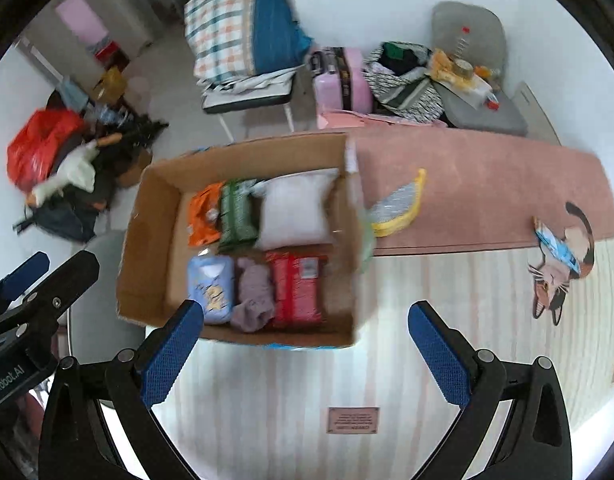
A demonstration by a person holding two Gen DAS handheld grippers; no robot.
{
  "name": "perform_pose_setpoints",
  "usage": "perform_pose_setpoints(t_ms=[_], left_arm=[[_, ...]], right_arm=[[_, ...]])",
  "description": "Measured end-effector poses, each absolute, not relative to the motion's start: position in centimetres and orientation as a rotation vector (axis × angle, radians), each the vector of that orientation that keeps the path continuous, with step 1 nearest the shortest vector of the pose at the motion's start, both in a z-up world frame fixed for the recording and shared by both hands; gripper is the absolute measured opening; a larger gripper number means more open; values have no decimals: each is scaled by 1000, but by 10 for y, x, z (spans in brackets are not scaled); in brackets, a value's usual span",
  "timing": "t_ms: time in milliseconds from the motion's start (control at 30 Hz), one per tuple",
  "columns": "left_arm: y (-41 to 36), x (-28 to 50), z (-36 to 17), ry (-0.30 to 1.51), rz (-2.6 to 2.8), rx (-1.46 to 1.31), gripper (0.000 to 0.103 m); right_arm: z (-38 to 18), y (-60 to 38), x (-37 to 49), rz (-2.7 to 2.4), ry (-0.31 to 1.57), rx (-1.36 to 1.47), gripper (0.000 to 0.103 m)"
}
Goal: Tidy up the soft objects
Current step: 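Grasp the yellow-grey sponge with the left tool while the right tool grasps the blue tube snack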
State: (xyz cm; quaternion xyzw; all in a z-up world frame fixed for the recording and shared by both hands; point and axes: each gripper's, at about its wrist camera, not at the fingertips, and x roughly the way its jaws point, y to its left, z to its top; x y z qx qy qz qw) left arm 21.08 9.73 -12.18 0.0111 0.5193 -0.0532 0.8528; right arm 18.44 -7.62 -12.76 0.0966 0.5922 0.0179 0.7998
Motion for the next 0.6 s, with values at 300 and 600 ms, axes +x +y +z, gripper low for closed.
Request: perform_pose_setpoints(t_ms=[300, 600], left_arm=[[-102, 304, -160, 1186, -355, 374, 98], [-253, 384, -329, 1490, -371, 827, 98]], right_arm=[[-171, -268, 209, -149, 1320, 171, 103], [-297, -444, 256, -254, 1619, 84, 103]])
